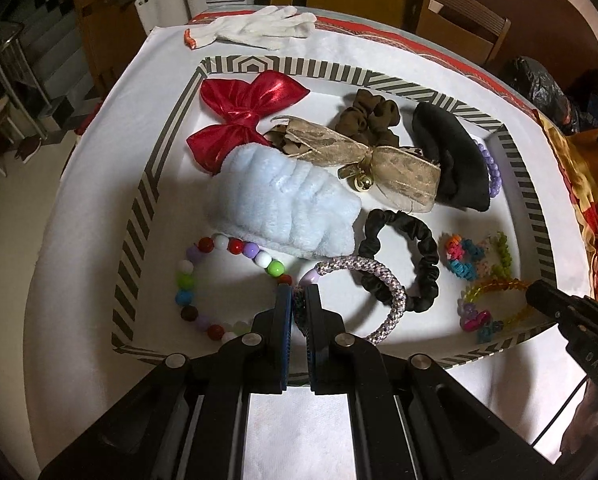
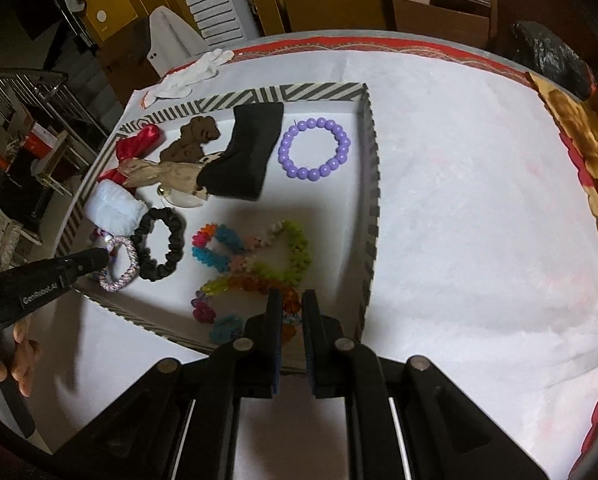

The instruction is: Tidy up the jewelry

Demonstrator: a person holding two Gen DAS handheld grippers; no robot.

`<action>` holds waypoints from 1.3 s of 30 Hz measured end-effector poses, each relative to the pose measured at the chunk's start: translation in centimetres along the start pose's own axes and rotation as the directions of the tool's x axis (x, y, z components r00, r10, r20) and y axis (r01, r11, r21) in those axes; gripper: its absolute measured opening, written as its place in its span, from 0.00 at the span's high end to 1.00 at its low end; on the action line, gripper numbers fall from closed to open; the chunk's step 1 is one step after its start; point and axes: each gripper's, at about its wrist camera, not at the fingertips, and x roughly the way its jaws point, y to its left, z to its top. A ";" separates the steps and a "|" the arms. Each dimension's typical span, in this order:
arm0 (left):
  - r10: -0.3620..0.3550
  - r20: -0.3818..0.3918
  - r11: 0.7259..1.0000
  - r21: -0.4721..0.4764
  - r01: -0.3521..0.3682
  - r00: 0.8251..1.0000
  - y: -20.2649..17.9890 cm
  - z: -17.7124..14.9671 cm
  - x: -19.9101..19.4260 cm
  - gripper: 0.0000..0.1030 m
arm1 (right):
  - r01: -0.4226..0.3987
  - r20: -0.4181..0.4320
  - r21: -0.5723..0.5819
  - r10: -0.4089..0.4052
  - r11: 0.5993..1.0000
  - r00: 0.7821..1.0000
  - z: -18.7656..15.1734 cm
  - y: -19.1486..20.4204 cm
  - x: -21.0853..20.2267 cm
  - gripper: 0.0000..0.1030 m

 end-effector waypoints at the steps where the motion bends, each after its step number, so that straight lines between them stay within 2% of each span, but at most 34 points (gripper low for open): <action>1: 0.001 0.000 1.000 0.002 -0.001 1.000 0.0 0.0 0.0 0.97 | 0.006 -0.003 -0.005 -0.006 1.000 1.000 0.0 0.1 0.1 0.91; 11: 0.013 0.003 1.000 0.003 -0.013 1.000 -0.3 -0.1 0.0 0.97 | 0.049 -0.022 -0.044 -0.050 0.998 0.998 -0.3 0.6 0.9 0.91; 13: 0.019 0.003 1.000 -0.002 -0.019 1.000 -0.2 -0.2 -0.1 0.95 | 0.060 -0.023 -0.048 -0.061 0.997 0.998 -0.3 0.6 1.0 0.91; 14: 0.019 0.004 1.000 -0.006 -0.019 1.000 -0.2 -0.2 -0.2 0.90 | 0.064 -0.023 -0.046 -0.065 0.997 0.998 -0.4 0.5 1.0 0.91; 15: 0.019 0.006 1.000 -0.010 -0.019 1.000 -0.1 -0.3 -0.3 0.83 | 0.069 -0.021 -0.040 -0.070 0.997 0.997 -0.4 0.4 1.0 0.88; 17: 0.017 0.017 1.000 -0.012 -0.017 1.000 0.1 -0.5 -0.8 0.75 | 0.075 -0.017 -0.031 -0.075 0.997 0.997 -0.4 0.3 1.0 0.85; 19: 0.021 0.028 1.000 -0.009 -0.021 0.999 0.1 -0.7 -1.3 0.73 | 0.059 -0.006 -0.018 -0.060 0.998 0.998 -0.4 0.3 0.6 0.79; 21: 0.027 0.038 1.000 -0.006 -0.026 0.999 0.1 -1.0 -2.1 0.73 | 0.051 0.010 -0.014 -0.051 0.999 0.999 -0.5 0.6 0.0 0.66; 24: 0.032 0.058 0.999 0.002 -0.032 0.998 0.0 -1.2 -3.1 0.73 | 0.053 0.055 -0.025 -0.051 0.998 0.997 -0.5 1.6 -1.3 0.54; 31: 0.029 0.099 0.999 0.021 -0.031 0.995 -0.3 -2.0 -5.5 0.73 | 0.032 0.098 -0.022 -0.030 0.999 0.995 -1.0 3.3 -3.3 0.51; 39: 0.058 0.131 0.997 0.037 -0.063 0.990 -0.4 -3.1 -7.2 0.73 | 0.032 0.123 -0.009 -0.031 0.999 0.992 -2.1 4.4 -4.5 0.47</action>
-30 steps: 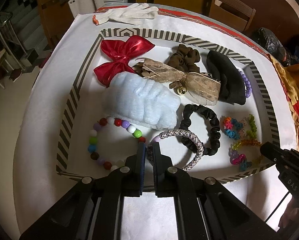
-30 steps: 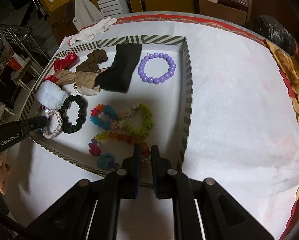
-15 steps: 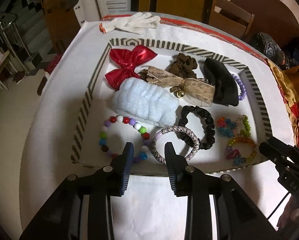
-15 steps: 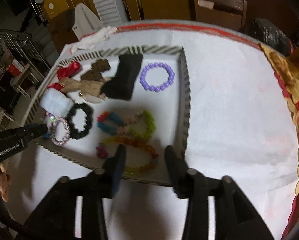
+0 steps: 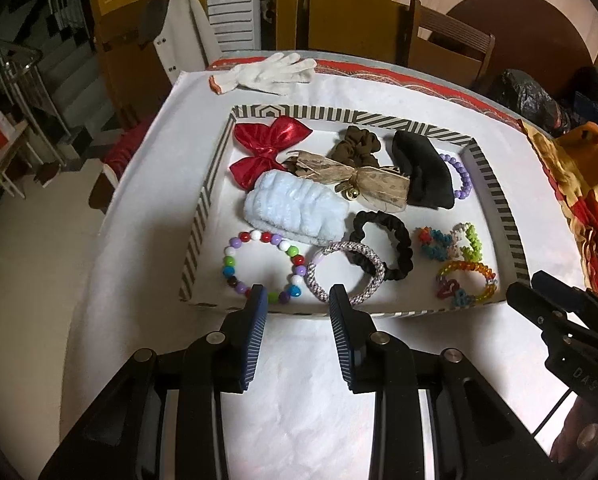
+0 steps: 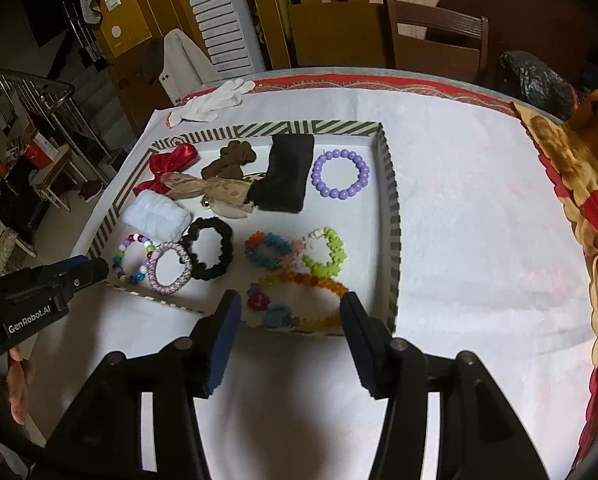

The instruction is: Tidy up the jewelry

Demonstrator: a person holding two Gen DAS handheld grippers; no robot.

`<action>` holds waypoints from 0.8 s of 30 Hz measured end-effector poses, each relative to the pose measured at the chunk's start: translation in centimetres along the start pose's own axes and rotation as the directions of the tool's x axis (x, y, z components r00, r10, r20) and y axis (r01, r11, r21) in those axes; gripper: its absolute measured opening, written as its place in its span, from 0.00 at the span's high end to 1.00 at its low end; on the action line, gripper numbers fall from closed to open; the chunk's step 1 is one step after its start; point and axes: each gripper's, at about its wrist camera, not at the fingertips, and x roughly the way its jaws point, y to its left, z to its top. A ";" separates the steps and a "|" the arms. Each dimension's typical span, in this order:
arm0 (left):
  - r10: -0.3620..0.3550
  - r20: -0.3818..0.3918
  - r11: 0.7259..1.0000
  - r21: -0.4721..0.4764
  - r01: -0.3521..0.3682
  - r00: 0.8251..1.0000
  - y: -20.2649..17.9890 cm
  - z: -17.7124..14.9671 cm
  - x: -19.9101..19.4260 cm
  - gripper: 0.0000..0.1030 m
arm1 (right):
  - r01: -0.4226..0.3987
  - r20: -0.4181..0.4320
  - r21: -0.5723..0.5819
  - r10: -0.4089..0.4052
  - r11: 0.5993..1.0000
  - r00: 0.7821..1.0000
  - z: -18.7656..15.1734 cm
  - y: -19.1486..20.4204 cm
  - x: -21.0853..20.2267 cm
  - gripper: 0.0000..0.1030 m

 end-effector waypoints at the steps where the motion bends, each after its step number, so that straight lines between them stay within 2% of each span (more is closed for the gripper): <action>1: 0.000 0.004 1.000 0.002 0.000 1.000 0.0 -0.1 -0.2 0.73 | 0.002 0.003 0.001 -0.002 1.000 1.000 -0.2 0.1 -0.1 0.47; 8: 0.007 0.008 1.000 -0.001 -0.007 1.000 0.0 -0.7 -1.4 0.73 | 0.010 0.028 0.015 -0.010 1.000 1.000 -1.3 0.8 -1.3 0.47; 12: 0.007 0.024 1.000 0.010 -0.007 1.000 -0.3 -1.0 -2.4 0.73 | 0.016 0.055 0.028 -0.017 0.999 0.998 -1.5 1.1 -2.4 0.42; 24: 0.023 0.108 0.999 0.037 -0.027 0.994 -1.1 -0.7 -6.0 0.73 | 0.040 0.138 0.045 -0.046 0.998 0.989 -1.6 2.5 -5.3 0.36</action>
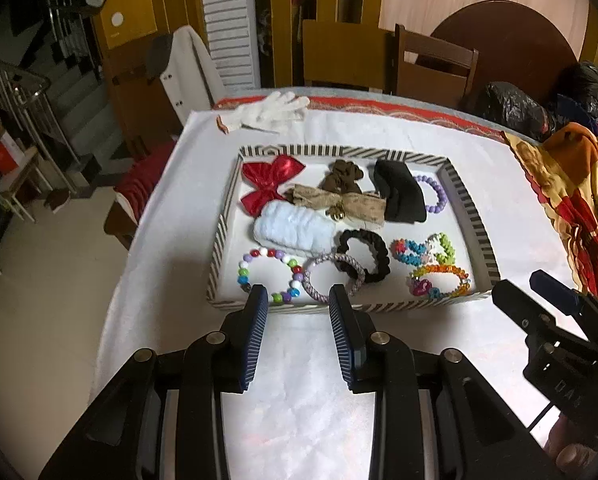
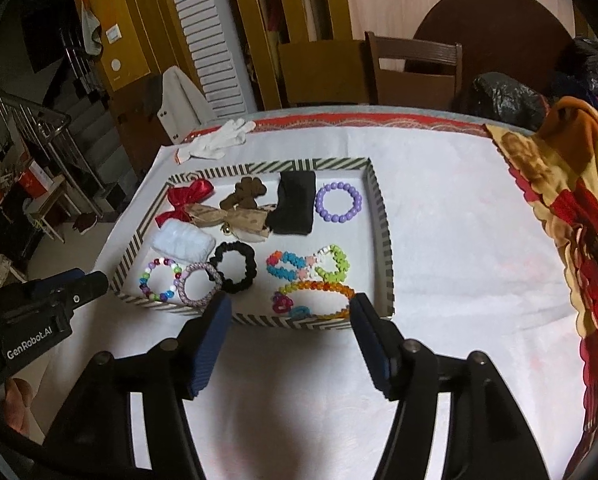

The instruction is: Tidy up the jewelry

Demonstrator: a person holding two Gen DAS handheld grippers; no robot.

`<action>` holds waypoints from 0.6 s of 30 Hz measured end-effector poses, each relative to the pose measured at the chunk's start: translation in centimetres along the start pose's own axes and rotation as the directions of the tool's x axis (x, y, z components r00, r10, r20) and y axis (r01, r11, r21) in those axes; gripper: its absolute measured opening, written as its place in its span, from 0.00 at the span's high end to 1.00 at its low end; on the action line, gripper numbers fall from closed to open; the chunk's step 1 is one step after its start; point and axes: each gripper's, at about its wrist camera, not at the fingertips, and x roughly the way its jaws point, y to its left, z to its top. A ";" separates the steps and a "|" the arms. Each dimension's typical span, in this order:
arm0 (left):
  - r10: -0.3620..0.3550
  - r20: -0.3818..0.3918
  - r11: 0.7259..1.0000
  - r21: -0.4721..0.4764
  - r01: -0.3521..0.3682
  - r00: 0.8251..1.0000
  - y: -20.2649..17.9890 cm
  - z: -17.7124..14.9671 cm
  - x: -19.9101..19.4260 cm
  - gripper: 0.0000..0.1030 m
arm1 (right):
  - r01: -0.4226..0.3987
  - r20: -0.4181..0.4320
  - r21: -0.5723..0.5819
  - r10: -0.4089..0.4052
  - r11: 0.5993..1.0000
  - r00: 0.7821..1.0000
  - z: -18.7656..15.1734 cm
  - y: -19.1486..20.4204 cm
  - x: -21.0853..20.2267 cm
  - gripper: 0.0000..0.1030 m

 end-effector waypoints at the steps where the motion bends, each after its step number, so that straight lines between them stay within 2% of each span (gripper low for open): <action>1: 0.000 0.006 1.000 0.001 0.000 1.000 0.0 0.1 -0.2 0.73 | -0.001 0.004 0.000 0.001 1.000 1.000 0.0 0.1 -0.2 0.35; 7: -0.013 0.046 1.000 0.003 0.013 0.999 -0.1 0.6 -1.5 0.73 | 0.002 0.015 0.001 -0.002 1.000 1.000 0.0 0.2 -0.9 0.33; 12: -0.028 0.034 1.000 -0.004 0.028 0.999 -0.2 0.8 -1.6 0.73 | -0.002 0.015 0.003 0.002 1.000 1.000 0.0 0.2 -1.0 0.33; 15: 0.000 0.035 1.000 0.022 0.000 0.999 -0.7 0.9 -1.7 0.73 | -0.002 0.015 0.004 0.002 1.000 1.000 0.0 0.2 -1.1 0.33; 18: -0.005 0.034 1.000 0.017 0.005 0.999 -0.6 0.9 -1.6 0.73 | -0.004 0.014 0.001 0.004 1.000 1.000 -0.1 0.4 -1.1 0.33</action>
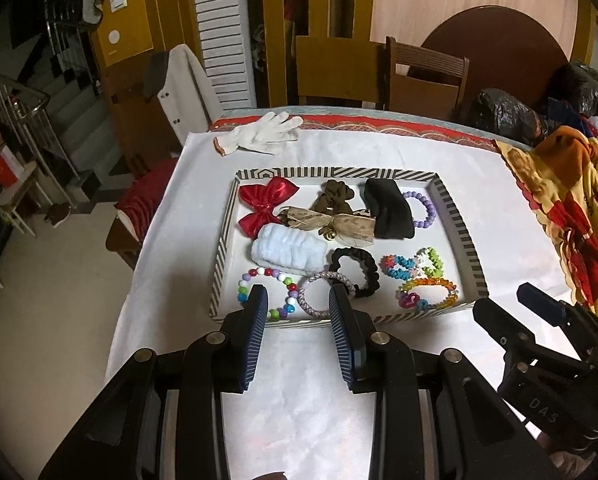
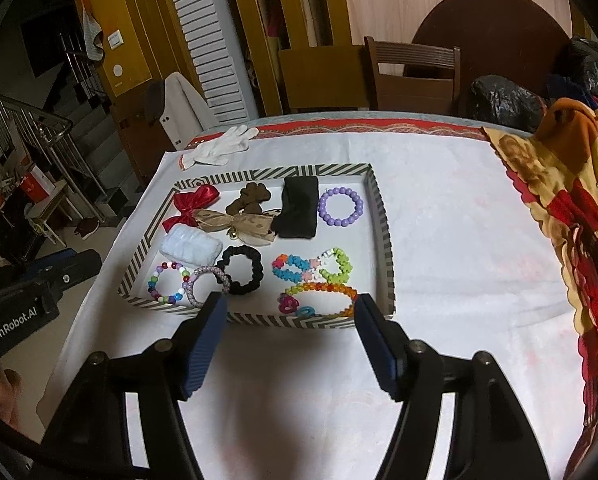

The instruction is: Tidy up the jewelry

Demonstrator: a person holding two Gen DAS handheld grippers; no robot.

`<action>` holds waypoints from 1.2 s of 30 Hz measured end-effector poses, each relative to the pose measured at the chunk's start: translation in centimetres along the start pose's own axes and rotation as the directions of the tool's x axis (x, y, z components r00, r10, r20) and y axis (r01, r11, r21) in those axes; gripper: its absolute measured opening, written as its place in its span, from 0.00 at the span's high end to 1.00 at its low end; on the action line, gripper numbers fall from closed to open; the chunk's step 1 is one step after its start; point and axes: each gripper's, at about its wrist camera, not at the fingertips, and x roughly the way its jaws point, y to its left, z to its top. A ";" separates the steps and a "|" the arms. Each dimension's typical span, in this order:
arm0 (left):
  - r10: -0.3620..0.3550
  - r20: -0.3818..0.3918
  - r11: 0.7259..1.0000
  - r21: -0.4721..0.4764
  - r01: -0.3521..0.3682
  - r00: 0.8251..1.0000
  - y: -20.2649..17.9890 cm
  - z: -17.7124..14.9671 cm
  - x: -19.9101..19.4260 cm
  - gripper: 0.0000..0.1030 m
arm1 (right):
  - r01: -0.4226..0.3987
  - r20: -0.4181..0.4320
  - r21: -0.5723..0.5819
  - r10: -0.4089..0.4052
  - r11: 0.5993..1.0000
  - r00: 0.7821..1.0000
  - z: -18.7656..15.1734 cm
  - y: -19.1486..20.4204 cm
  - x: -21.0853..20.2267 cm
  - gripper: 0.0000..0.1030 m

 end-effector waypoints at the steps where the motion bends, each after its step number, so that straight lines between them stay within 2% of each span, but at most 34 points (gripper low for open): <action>1: 0.002 0.001 1.000 -0.002 -0.002 1.000 0.1 0.0 0.0 0.73 | 0.001 0.000 -0.002 -0.001 1.000 1.000 0.0 0.0 0.0 0.33; 11: -0.007 -0.020 1.000 -0.011 0.007 1.000 0.2 -0.1 0.9 0.73 | -0.004 -0.027 -0.003 0.004 1.000 1.000 0.0 -0.2 0.7 0.33; 21: 0.016 -0.050 1.000 0.009 -0.016 0.999 -0.5 -0.3 1.8 0.73 | -0.013 -0.044 -0.014 0.012 1.000 0.999 0.1 -0.1 1.3 0.33; 36: 0.003 -0.051 1.000 0.021 -0.002 0.999 -1.2 -0.1 2.2 0.73 | -0.027 -0.063 -0.022 0.025 0.999 0.998 0.3 -0.5 2.2 0.33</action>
